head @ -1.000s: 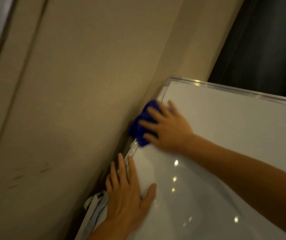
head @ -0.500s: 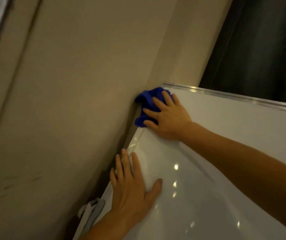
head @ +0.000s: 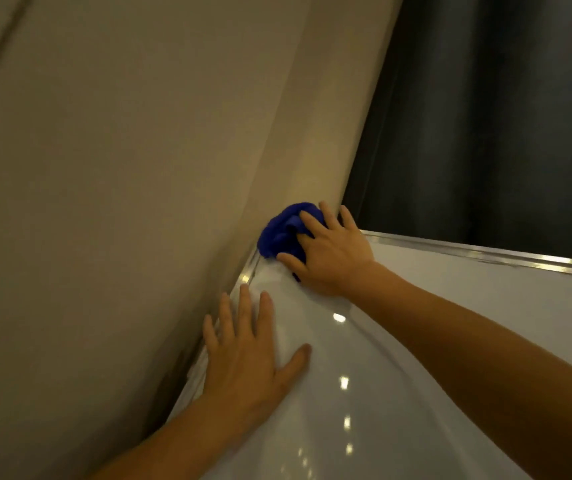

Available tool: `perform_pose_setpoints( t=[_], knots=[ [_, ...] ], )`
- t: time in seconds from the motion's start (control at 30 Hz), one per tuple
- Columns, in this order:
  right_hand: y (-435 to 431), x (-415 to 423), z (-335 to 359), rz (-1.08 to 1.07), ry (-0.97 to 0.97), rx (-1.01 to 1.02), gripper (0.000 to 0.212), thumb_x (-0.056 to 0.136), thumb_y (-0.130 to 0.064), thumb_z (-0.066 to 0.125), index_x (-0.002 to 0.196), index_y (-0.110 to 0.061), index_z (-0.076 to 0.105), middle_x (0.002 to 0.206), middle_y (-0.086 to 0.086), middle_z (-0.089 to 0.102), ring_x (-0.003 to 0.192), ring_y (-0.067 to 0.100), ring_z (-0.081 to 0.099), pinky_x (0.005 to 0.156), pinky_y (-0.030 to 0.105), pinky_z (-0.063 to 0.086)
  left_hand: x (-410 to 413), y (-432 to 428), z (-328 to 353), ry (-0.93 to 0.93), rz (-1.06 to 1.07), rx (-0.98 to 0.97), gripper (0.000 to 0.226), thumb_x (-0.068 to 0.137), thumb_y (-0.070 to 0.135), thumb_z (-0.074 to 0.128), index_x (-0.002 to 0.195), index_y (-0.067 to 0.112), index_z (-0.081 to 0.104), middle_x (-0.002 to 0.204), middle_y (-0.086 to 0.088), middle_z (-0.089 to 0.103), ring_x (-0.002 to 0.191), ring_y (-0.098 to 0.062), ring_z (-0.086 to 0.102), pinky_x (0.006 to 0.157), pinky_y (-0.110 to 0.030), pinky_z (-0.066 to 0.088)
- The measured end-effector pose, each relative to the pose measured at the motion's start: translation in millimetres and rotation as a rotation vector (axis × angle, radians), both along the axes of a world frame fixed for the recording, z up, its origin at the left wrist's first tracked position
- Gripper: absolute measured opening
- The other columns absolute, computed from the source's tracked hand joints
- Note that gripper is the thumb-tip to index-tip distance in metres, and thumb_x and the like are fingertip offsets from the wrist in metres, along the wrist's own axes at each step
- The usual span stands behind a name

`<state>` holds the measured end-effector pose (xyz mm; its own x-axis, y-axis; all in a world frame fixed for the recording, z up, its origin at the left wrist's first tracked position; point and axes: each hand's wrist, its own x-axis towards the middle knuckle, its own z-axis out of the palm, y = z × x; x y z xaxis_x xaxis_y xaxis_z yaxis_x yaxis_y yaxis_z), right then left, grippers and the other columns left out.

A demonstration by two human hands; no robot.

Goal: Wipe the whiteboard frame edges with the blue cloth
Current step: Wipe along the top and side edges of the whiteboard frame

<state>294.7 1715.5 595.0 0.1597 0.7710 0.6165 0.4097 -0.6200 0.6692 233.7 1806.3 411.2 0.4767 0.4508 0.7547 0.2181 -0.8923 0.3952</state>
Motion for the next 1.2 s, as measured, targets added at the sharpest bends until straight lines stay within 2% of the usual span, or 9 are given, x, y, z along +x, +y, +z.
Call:
perform_pose_setpoints(
  t=[0.23, 0.33, 0.63, 0.7, 0.77, 0.87, 0.97, 1.07, 1.2],
  knots=[
    [-112.6, 3.2, 10.4, -0.123, -0.019, 0.051, 0.08, 0.086, -0.076, 0.006, 0.147, -0.032, 0.034, 0.152, 0.006, 0.038, 0.144, 0.039, 0.022, 0.119, 0.057, 0.006, 42.2, -41.6, 94.0, -0.035, -0.096, -0.057, 0.116, 0.06, 0.092, -0.004, 0.153, 0.024, -0.011, 0.163, -0.008, -0.012, 0.147, -0.042, -0.012, 0.115, -0.065, 0.0],
    [-169.7, 2.5, 11.5, -0.162, -0.053, 0.081, 0.077, 0.086, -0.075, 0.006, 0.146, -0.037, 0.034, 0.139, 0.003, 0.049, 0.134, 0.036, 0.035, 0.118, 0.056, 0.013, 54.3, -62.8, 123.2, -0.086, -0.108, 0.072, 0.108, 0.065, 0.091, 0.0, 0.154, 0.029, -0.006, 0.164, -0.007, -0.011, 0.148, -0.041, -0.008, 0.115, -0.065, 0.002],
    [-328.0, 9.9, 13.5, -0.144, -0.036, 0.205, 0.062, 0.095, -0.067, 0.02, 0.143, -0.032, 0.037, 0.133, -0.002, 0.054, 0.118, 0.024, 0.047, 0.109, 0.042, 0.032, 72.2, -168.4, 159.6, -0.139, -0.327, 0.41, 0.101, 0.069, 0.09, 0.0, 0.154, 0.033, -0.001, 0.165, -0.001, -0.004, 0.15, -0.03, -0.007, 0.115, -0.063, 0.002],
    [-350.6, 11.0, 22.6, -0.172, -0.094, 0.256, 0.061, 0.094, -0.065, 0.023, 0.133, -0.026, 0.049, 0.117, -0.001, 0.062, 0.101, 0.023, 0.051, 0.096, 0.039, 0.04, 70.1, -191.2, 162.4, -0.112, -0.341, 0.487, 0.104, 0.067, 0.089, -0.006, 0.154, 0.031, -0.002, 0.165, -0.001, -0.006, 0.15, -0.031, -0.007, 0.116, -0.063, 0.001],
    [-365.8, 14.7, 37.7, -0.273, -0.121, 0.367, 0.059, 0.092, -0.065, 0.022, 0.105, -0.023, 0.061, 0.095, 0.001, 0.066, 0.085, 0.022, 0.052, 0.082, 0.039, 0.042, 68.6, -205.9, 165.7, -0.082, -0.345, 0.532, 0.107, 0.064, 0.088, -0.011, 0.154, 0.03, -0.005, 0.164, -0.001, -0.009, 0.15, -0.031, -0.007, 0.117, -0.063, 0.0],
    [-361.3, 21.6, 71.4, -0.478, 0.221, 0.656, 0.06, 0.093, -0.066, 0.026, 0.074, -0.019, 0.058, 0.075, 0.005, 0.061, 0.07, 0.022, 0.054, 0.076, 0.038, 0.04, 67.2, -216.0, 170.1, -0.054, -0.322, 0.53, 0.11, 0.062, 0.088, -0.013, 0.154, 0.028, -0.004, 0.164, -0.002, -0.008, 0.15, -0.032, -0.006, 0.117, -0.063, 0.0],
    [-340.3, 27.2, 97.3, -0.46, 0.612, 0.795, 0.056, 0.094, -0.065, 0.036, 0.085, -0.013, 0.057, 0.084, 0.007, 0.06, 0.071, 0.019, 0.053, 0.067, 0.03, 0.037, 66.5, -216.3, 172.8, -0.065, -0.293, 0.53, 0.106, 0.065, 0.085, -0.008, 0.154, 0.027, -0.001, 0.165, -0.003, -0.004, 0.15, -0.032, -0.003, 0.117, -0.062, -0.001],
    [-325.0, 30.6, 82.4, -0.166, 0.392, 0.743, 0.054, 0.088, -0.069, 0.042, 0.119, -0.026, 0.045, 0.102, 0.002, 0.047, 0.082, 0.024, 0.052, 0.07, 0.035, 0.04, 67.1, -216.0, 178.2, -0.113, -0.302, 0.519, 0.105, 0.068, 0.086, -0.004, 0.154, 0.027, 0.005, 0.165, -0.004, 0.003, 0.149, -0.033, 0.003, 0.118, -0.06, 0.004],
    [-318.7, 29.4, 29.6, -0.135, -0.001, 0.415, 0.066, 0.084, -0.076, 0.015, 0.128, -0.037, 0.043, 0.107, 0.001, 0.06, 0.091, 0.023, 0.055, 0.069, 0.036, 0.04, 70.4, -224.0, 182.3, -0.126, -0.302, 0.523, 0.112, 0.063, 0.092, -0.003, 0.154, 0.027, 0.003, 0.165, -0.004, 0.002, 0.149, -0.032, 0.003, 0.117, -0.058, 0.005]
  ],
)
